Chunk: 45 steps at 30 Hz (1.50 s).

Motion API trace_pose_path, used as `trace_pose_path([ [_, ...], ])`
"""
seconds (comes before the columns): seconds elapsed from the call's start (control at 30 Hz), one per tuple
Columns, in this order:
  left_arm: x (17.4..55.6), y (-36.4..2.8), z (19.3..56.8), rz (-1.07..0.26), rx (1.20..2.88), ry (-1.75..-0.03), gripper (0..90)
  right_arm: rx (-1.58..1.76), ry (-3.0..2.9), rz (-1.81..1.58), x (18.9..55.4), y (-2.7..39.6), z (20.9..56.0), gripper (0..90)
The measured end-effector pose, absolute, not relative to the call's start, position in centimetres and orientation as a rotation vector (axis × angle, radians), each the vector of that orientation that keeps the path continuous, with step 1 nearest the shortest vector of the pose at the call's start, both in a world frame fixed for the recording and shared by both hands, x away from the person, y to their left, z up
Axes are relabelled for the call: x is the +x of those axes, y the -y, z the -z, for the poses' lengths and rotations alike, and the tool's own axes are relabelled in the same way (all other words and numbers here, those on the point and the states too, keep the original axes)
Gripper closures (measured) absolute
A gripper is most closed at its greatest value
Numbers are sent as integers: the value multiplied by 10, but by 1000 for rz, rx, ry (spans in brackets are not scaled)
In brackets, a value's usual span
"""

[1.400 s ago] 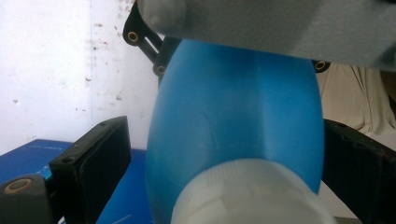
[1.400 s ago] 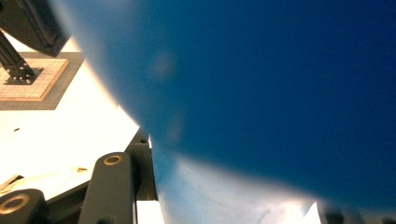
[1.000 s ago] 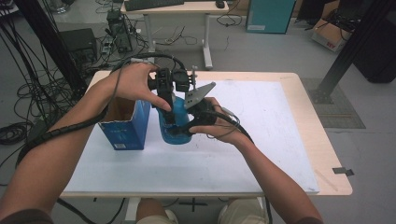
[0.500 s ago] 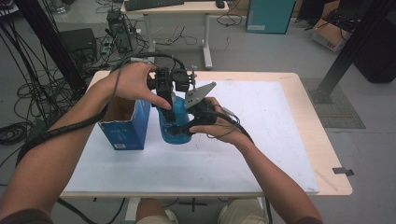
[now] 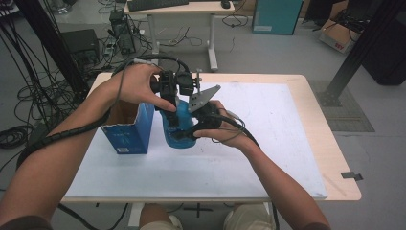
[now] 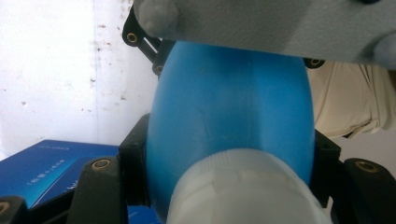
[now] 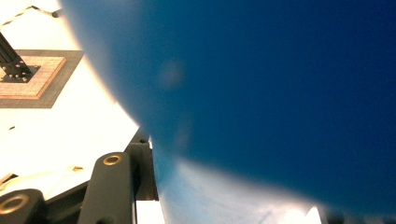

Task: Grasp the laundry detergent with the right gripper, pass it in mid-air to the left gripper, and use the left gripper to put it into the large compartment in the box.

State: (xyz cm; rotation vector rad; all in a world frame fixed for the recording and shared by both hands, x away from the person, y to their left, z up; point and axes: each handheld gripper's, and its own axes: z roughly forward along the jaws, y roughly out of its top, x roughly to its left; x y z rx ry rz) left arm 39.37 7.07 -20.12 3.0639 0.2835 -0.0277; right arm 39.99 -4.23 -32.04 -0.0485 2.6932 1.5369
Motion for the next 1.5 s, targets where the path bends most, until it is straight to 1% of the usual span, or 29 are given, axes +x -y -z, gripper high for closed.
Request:
trace_pose_path([
  [0.03,396,-71,200,29,3086,-241,370,-48,-2693,-1536,400,42,320,432],
  [0.1,395,-70,200,42,3082,-254,370,-50,-2693,-1536,400,43,320,432],
  [0.13,393,-70,201,33,3065,-280,370,-49,-2692,-1535,400,43,320,432],
  [0.17,394,-70,201,13,3075,-262,370,-47,-2691,-1532,400,43,320,432],
  [0.2,394,-69,201,41,3070,-279,370,-47,-2690,-1531,400,43,320,432],
  [0.23,394,-69,201,39,3068,-281,370,-42,-2694,-1532,400,43,320,432],
  [0.3,394,-69,201,8,3069,-262,370,-43,-2691,-1536,400,44,320,432],
  [0.37,395,-69,201,16,3069,-265,370,-43,-2688,-1536,400,44,320,432],
  [0.43,394,-68,201,-3,3066,-269,370,-40,-2686,-1536,401,44,320,431],
  [0.57,394,-67,201,16,3076,-264,370,-38,-2683,-1534,401,45,320,431],
  [0.77,394,-66,201,7,3091,-246,373,-36,-2695,-1534,400,45,320,429],
  [0.8,394,-65,200,26,3091,-260,373,-36,-2696,-1535,400,45,320,429],
  [0.83,394,-66,201,10,3092,-249,373,-36,-2694,-1534,400,45,320,428],
  [1.23,393,-65,202,18,3098,-250,375,-34,-2699,-1541,399,45,322,424],
  [1.3,394,-64,201,39,3091,-261,376,-38,-2698,-1546,399,46,322,423],
  [1.5,394,-62,203,17,3102,-241,376,-34,-2688,-1554,399,47,323,422],
])
